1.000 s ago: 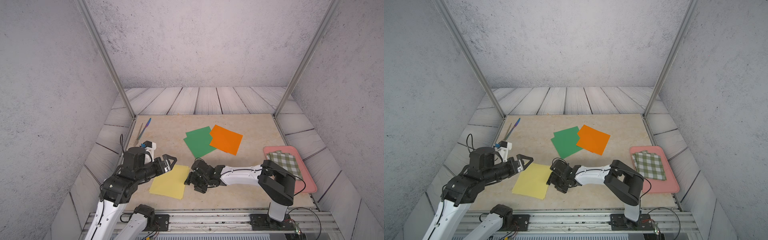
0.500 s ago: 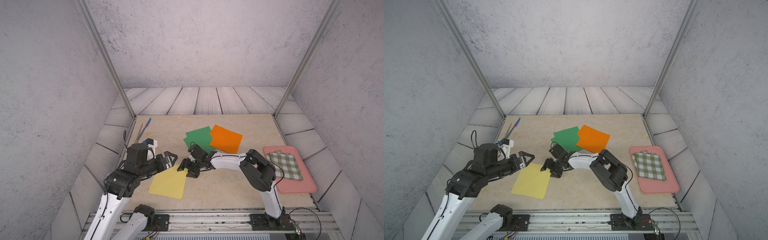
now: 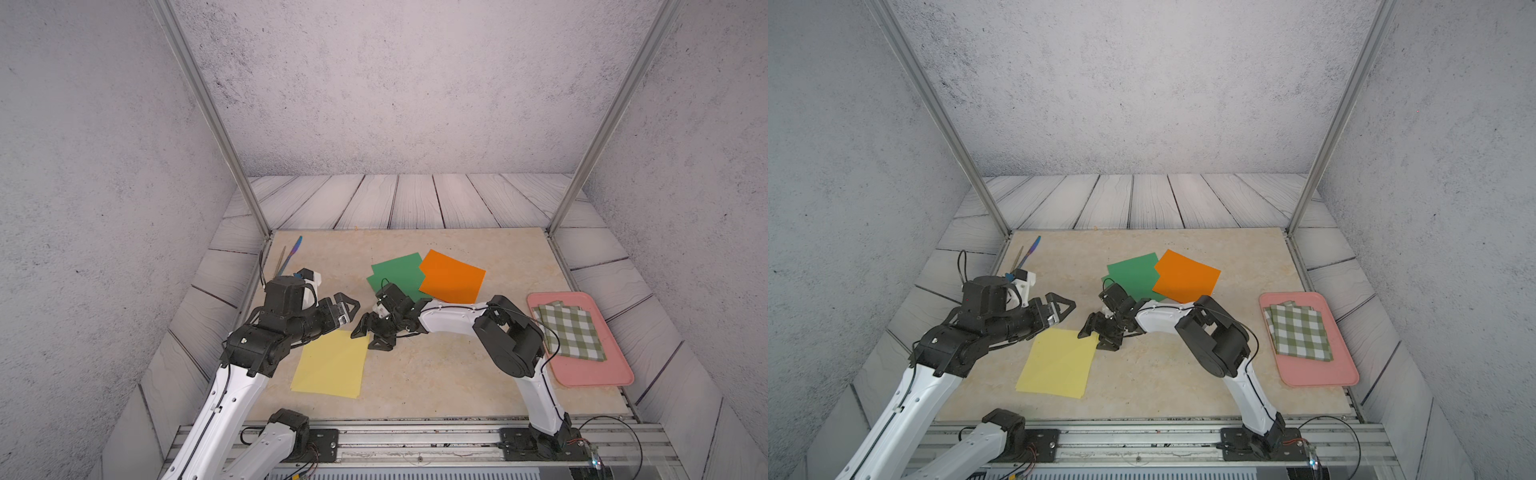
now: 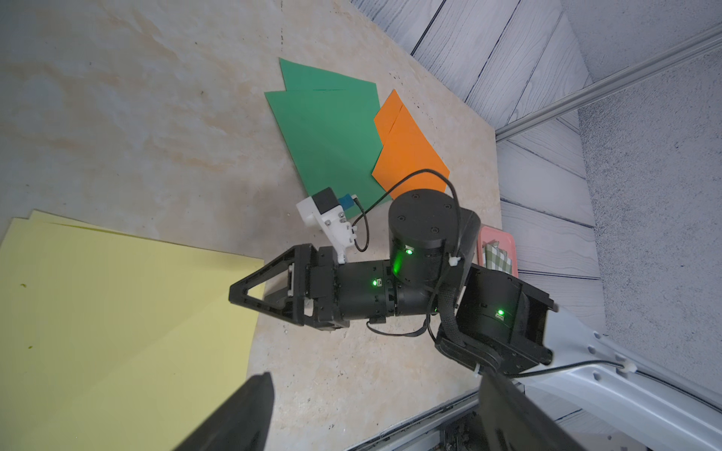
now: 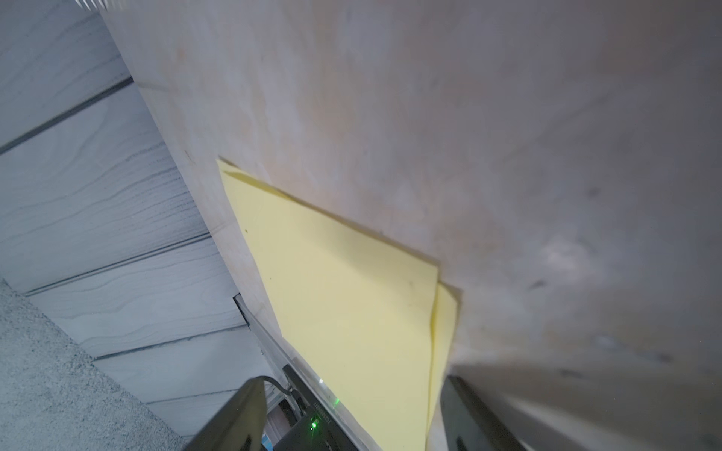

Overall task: Sort the scattered colored papers by color
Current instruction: Place the colored paper, then pick up the colored paper from the center of the board.

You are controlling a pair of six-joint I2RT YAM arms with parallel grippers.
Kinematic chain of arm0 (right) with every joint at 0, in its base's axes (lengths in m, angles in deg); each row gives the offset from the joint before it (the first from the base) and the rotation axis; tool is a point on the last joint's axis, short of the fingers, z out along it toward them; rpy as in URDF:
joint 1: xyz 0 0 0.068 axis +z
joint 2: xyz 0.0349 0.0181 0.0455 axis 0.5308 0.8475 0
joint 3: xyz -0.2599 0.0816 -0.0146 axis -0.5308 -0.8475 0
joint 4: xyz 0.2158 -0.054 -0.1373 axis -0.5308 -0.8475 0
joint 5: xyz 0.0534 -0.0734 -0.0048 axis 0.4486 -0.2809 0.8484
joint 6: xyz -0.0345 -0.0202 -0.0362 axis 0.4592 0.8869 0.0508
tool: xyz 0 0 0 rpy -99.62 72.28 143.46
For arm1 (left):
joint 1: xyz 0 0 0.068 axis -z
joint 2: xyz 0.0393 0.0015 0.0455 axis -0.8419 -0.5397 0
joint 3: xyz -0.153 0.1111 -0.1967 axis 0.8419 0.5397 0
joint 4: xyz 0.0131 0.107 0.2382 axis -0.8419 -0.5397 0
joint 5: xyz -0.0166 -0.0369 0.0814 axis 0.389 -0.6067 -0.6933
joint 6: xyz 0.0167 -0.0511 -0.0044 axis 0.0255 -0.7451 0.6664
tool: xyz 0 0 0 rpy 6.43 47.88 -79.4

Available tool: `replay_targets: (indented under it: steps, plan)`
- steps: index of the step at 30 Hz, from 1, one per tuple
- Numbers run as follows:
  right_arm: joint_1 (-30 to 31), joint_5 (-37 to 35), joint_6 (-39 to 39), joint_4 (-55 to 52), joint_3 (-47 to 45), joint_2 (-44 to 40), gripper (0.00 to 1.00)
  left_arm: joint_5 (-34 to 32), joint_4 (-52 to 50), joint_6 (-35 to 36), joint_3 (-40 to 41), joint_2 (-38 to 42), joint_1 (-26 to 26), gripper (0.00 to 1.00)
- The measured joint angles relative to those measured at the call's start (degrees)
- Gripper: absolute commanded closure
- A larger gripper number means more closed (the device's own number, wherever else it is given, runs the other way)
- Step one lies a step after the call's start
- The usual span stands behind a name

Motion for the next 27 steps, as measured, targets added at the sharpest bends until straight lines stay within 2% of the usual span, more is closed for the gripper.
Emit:
replay_targets:
  steps: [7,11,13,15,18,21,27]
  plan:
    - [-13.22,-6.71,9.73,-11.93,-1.33,-12.20,0.25,0.66,3.50,0.66,-3.72,-7.45,-0.37,0.12]
    - [-24.98,-7.30,13.07,-15.63,0.66,-20.98,0.25,2.73,6.67,1.22,-7.41,-16.41,-0.52,0.12]
    - [-30.82,-7.28,14.36,-17.11,2.49,-22.60,0.25,4.33,7.80,1.73,-10.88,-22.38,-0.55,0.13]
    - [-36.28,-7.06,15.82,-19.23,4.63,-22.32,0.25,6.32,8.57,2.82,-16.63,-30.56,-0.44,0.14]
    - [-40.57,-6.38,17.62,-22.53,6.21,-20.83,0.25,8.83,8.85,4.87,-27.30,-42.47,0.17,0.16]
    - [-42.25,-4.63,19.23,-24.85,6.91,-18.51,0.25,11.17,7.26,6.82,-40.87,-54.99,1.22,0.19]
    - [-44.50,-0.50,21.24,-27.52,6.93,-13.07,0.25,14.10,1.05,8.87,-68.50,-77.72,3.65,0.18]
